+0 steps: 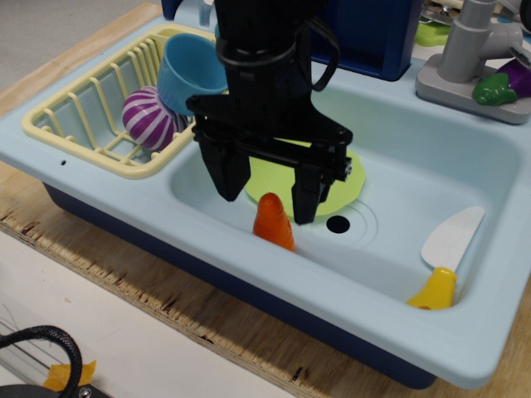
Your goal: Put carrot on plate
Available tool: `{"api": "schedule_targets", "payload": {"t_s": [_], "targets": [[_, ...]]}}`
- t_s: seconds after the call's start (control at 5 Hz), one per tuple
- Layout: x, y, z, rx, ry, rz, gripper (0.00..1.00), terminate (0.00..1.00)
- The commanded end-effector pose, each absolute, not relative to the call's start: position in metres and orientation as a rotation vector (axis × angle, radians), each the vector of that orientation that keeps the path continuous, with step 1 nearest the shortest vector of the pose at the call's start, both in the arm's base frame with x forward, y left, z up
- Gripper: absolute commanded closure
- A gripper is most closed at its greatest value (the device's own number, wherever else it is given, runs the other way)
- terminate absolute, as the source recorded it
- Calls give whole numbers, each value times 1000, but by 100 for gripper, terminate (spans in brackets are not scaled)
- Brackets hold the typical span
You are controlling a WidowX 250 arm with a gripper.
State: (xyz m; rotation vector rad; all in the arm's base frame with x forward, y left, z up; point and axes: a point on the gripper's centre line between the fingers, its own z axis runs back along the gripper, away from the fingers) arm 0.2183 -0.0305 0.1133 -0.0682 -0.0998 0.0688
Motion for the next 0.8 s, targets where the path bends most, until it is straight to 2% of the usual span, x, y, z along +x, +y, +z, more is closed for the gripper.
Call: {"api": "schedule_targets", "payload": {"t_s": [0.0,0.2,0.4,0.6], "targets": [[221,-29,106,-80,-103,66,0,0],[221,-30,101,-81,-99,75,0,0],[220,-32,100,-77,-99,92,100,0],[219,-33,102,-76,-98,98,100,0]]}}
